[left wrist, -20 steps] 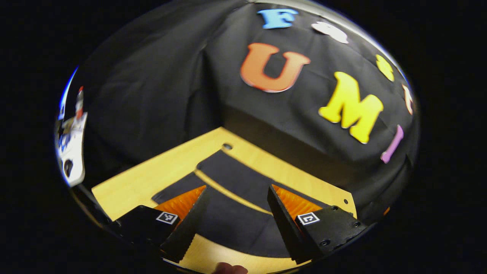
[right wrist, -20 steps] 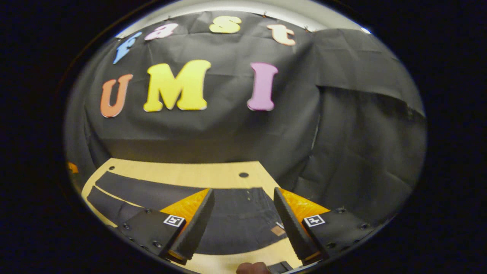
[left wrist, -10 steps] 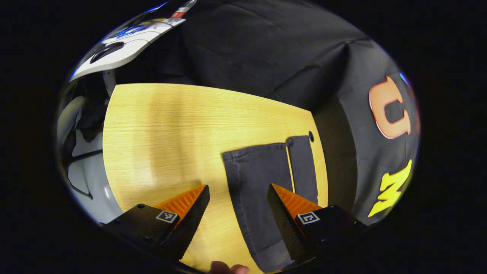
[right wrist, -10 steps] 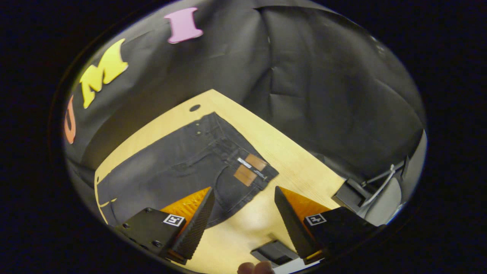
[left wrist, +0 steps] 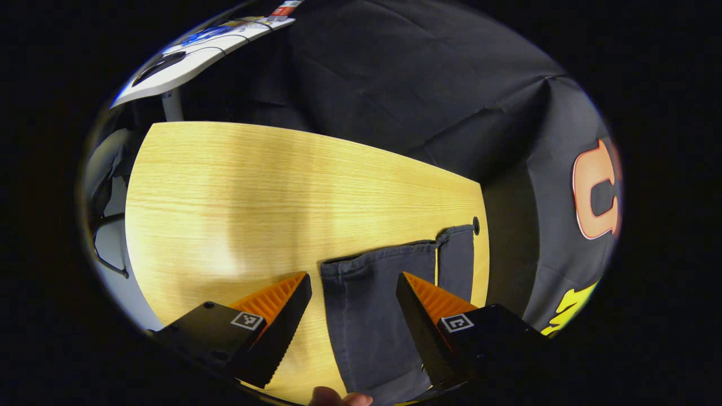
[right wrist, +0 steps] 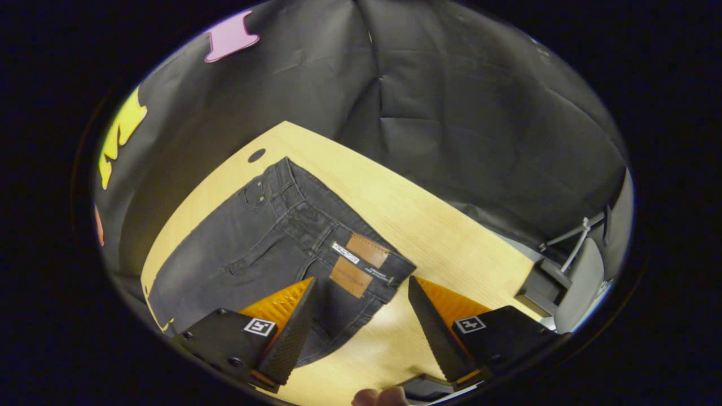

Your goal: Grasp the waist and the cuffs of the jeans and fold them to make the two legs overlap; first hold the waist and fold one-third of the jeans toward the cuffs, then hold the cuffs and fold the remaining one-third in the same direction to finish folding.

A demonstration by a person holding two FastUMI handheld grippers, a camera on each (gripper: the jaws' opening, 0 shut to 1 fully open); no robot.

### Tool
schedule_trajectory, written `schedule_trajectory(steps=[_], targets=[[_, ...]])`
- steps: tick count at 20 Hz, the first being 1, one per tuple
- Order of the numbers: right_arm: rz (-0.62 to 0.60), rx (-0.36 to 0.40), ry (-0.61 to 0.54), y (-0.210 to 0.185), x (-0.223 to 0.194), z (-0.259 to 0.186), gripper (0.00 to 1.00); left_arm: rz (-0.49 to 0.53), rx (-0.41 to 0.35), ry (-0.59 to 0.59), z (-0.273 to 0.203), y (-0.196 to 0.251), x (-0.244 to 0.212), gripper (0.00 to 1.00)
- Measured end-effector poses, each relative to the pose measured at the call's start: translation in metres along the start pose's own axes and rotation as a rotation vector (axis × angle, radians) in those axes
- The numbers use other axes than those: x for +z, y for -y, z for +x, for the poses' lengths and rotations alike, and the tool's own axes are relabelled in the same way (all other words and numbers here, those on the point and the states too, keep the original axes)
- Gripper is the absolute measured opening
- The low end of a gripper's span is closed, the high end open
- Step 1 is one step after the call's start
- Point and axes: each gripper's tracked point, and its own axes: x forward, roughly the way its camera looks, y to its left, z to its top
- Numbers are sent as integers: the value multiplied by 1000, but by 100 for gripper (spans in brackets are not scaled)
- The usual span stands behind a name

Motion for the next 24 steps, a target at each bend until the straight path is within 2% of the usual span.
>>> schedule_trajectory(steps=[4,5,6,7,8,11,12,13,14,15,17,18,19,21,22,23,24], targets=[[-19,-50,-7,1,0,2,99,46,22,-1,5,7,-2,96],[-19,-53,-16,0,-1,4,95,49,14,-3,8,11,-4,96],[-12,-56,-3,0,0,3,99,50,5,-6,10,15,-7,96],[-5,-63,-6,0,-1,5,94,51,1,-6,13,17,-8,96],[2,-66,3,-2,0,6,99,53,-5,-9,15,21,-9,96],[-44,-122,16,-2,-2,10,99,62,-19,-17,20,27,-11,95],[-97,-156,14,-2,-7,14,99,62,-13,-15,23,28,-13,93],[-115,-148,35,-7,-4,17,99,57,-16,-19,27,30,-18,85],[-102,-150,41,-7,-5,20,87,50,-16,-26,28,31,-21,91],[-89,-145,53,-7,-3,15,88,48,-17,-26,32,32,-23,68],[-100,-132,39,-9,-3,13,82,47,-7,-32,37,31,-26,59],[-107,-123,26,-11,-4,15,73,43,-10,-47,37,31,-29,34],[-104,-112,18,-14,-2,14,64,41,-13,-54,40,32,-31,27],[-90,-103,-14,-17,-2,14,37,41,-22,-74,41,32,-30,13],[-89,-96,-24,-17,-1,11,23,39,-27,-85,40,32,-30,11],[-80,-83,-37,-18,-2,9,22,35,-33,-93,38,33,-32,8],[-54,-52,-55,-20,-1,7,16,31,-43,-98,34,35,-32,8]])
